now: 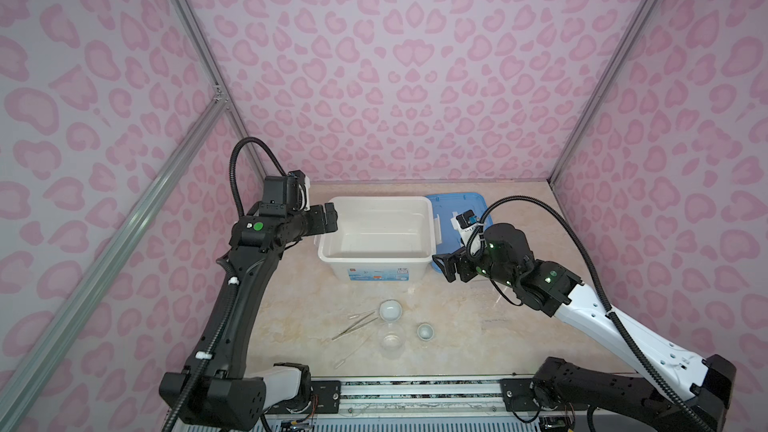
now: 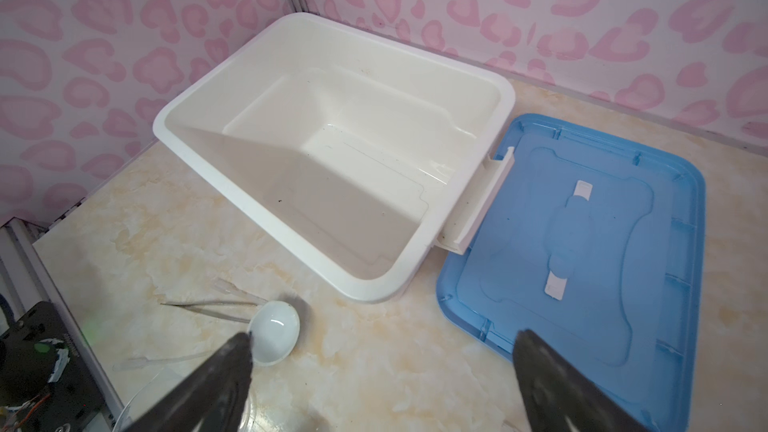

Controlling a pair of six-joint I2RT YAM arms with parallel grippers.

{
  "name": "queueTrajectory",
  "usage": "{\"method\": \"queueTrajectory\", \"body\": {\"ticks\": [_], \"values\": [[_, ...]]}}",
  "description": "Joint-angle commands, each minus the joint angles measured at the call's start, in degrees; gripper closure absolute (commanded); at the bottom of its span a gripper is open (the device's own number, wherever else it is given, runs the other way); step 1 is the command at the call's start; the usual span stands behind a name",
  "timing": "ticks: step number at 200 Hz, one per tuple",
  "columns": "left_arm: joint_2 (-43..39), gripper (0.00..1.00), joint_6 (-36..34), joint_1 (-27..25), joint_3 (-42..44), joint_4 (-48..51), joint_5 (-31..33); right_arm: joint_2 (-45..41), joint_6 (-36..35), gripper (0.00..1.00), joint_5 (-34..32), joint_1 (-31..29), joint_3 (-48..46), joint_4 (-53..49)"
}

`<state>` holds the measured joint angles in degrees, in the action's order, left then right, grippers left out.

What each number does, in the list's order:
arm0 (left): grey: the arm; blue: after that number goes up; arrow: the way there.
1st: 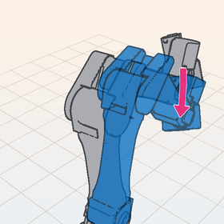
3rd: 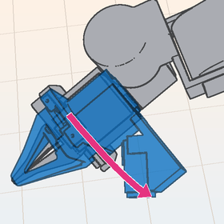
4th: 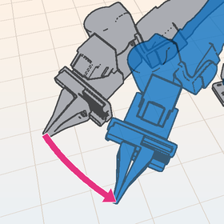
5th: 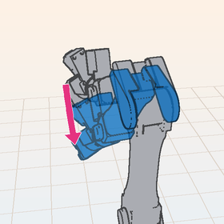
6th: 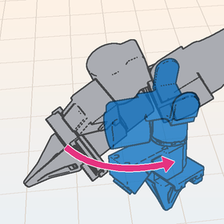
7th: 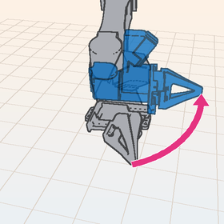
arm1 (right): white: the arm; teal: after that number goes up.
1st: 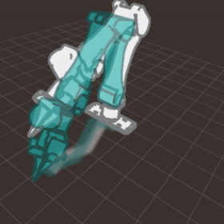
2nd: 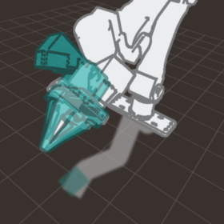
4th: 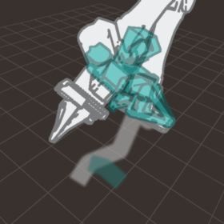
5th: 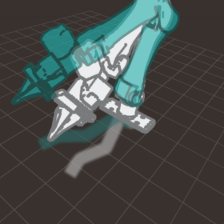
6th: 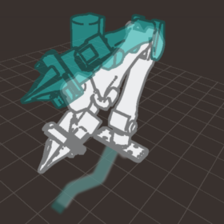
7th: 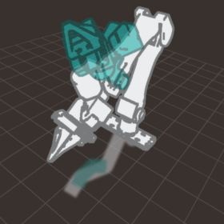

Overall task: Organize the chemistry lab equipment
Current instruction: 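Release the bin and move the left gripper down to the clear beaker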

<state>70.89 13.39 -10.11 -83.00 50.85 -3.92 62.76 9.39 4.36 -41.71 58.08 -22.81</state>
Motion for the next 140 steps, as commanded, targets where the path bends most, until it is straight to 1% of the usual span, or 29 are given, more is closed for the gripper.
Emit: {"method": "queueTrajectory", "body": {"ticks": [1,13,31,46,63,73,91,106,126,140], "values": [[-3.0,0.03,1.2,-6.9,0.7,8.8,0.7,-0.1,-1.0,0.02,0.5,-0.3,0.4,-1.1],[-5.1,0.02,3.1,-11.1,2.3,10.8,0.4,-0.2,-0.8,0.02,0.6,-0.5,0.7,-1.7],[-8.5,0.01,6.2,-16.8,5.6,10.7,-1.1,-1.0,-0.7,0.02,0.2,-1.2,0.5,-2.3],[-10.3,0.01,7.6,-22.0,9.1,11.2,-0.6,-1.6,-0.5,0.02,-0.5,-1.6,0.0,-3.0],[-11.7,0.01,8.2,-27.3,13.7,7.7,-3.7,-2.5,-0.3,0.02,-0.8,-2.2,-1.3,-2.9],[-11.7,0.01,9.8,-30.5,16.0,6.2,-4.2,-2.8,0.3,0.02,-0.9,-2.4,-2.0,-2.9],[-11.4,0.02,14.0,-36.4,19.4,5.2,-0.2,-3.3,1.2,0.02,-2.2,-3.1,-2.7,-3.4],[-11.0,0.02,19.4,-40.0,22.4,4.0,0.8,-3.7,1.8,0.02,-3.6,-3.7,-3.1,-3.9],[-12.1,0.02,26.1,-44.2,27.0,-0.3,4.0,-4.2,2.3,0.02,-4.4,-4.1,-3.9,-4.1],[-12.3,0.02,30.3,-47.1,29.1,-1.8,7.8,-4.1,2.6,0.02,-4.8,-4.2,-4.0,-4.1]]}}
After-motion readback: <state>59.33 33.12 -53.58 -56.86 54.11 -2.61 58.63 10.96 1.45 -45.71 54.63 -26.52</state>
